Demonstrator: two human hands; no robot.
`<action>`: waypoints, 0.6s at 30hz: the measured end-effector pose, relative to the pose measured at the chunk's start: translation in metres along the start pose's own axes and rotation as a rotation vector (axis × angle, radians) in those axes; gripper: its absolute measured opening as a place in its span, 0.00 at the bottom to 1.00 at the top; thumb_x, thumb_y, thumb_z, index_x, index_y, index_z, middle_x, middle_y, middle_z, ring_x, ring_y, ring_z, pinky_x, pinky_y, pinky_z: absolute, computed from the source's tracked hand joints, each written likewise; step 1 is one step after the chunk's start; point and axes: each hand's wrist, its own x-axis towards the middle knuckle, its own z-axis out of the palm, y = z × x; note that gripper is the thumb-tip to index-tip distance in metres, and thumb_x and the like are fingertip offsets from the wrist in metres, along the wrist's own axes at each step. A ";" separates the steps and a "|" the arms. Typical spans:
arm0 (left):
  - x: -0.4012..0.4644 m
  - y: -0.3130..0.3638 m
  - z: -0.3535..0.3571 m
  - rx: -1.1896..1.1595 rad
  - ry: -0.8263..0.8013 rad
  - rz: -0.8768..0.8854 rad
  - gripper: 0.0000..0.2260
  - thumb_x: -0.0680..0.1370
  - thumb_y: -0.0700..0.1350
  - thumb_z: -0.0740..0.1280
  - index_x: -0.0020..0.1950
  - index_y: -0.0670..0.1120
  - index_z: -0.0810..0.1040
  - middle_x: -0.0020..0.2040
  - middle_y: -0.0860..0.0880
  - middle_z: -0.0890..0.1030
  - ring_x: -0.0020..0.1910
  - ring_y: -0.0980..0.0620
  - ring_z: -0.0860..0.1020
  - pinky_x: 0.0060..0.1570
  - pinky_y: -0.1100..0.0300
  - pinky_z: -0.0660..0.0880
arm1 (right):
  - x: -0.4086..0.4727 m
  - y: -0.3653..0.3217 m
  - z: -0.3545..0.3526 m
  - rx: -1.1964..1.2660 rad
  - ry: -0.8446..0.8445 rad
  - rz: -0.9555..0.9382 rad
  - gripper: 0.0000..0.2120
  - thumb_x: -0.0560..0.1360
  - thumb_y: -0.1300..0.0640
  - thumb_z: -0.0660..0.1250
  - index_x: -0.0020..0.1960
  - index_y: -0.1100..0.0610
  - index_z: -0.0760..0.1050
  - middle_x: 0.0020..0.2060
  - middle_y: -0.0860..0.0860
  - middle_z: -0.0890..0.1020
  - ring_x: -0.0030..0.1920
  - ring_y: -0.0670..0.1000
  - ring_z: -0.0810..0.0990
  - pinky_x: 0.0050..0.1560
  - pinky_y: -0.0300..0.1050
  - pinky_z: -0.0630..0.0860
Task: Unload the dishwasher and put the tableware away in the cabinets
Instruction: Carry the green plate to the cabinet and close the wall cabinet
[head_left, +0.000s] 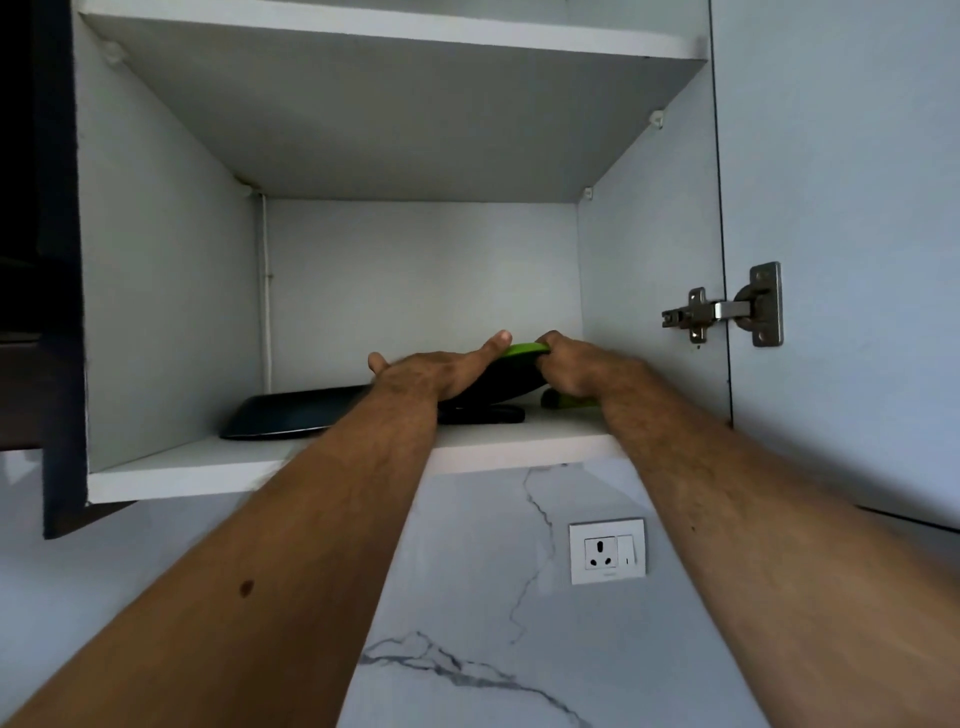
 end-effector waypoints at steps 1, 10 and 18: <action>0.000 0.000 0.000 0.006 -0.001 -0.003 0.51 0.65 0.82 0.36 0.78 0.55 0.62 0.77 0.44 0.64 0.77 0.42 0.57 0.73 0.37 0.36 | -0.002 0.001 -0.001 -0.024 -0.009 -0.005 0.20 0.81 0.53 0.53 0.73 0.51 0.63 0.63 0.57 0.76 0.59 0.57 0.75 0.56 0.51 0.70; -0.002 -0.007 -0.001 -0.180 -0.075 0.015 0.55 0.61 0.81 0.61 0.76 0.45 0.65 0.77 0.40 0.63 0.76 0.39 0.61 0.74 0.44 0.58 | -0.009 0.004 -0.004 -0.265 -0.092 -0.071 0.16 0.76 0.56 0.63 0.63 0.48 0.75 0.54 0.53 0.80 0.52 0.54 0.78 0.58 0.53 0.76; -0.002 -0.008 0.003 -0.163 -0.087 0.030 0.52 0.60 0.79 0.65 0.73 0.45 0.70 0.74 0.40 0.69 0.73 0.40 0.66 0.71 0.45 0.63 | -0.018 0.000 -0.002 -0.335 -0.130 -0.074 0.17 0.74 0.55 0.61 0.61 0.48 0.78 0.54 0.52 0.80 0.52 0.53 0.79 0.56 0.50 0.76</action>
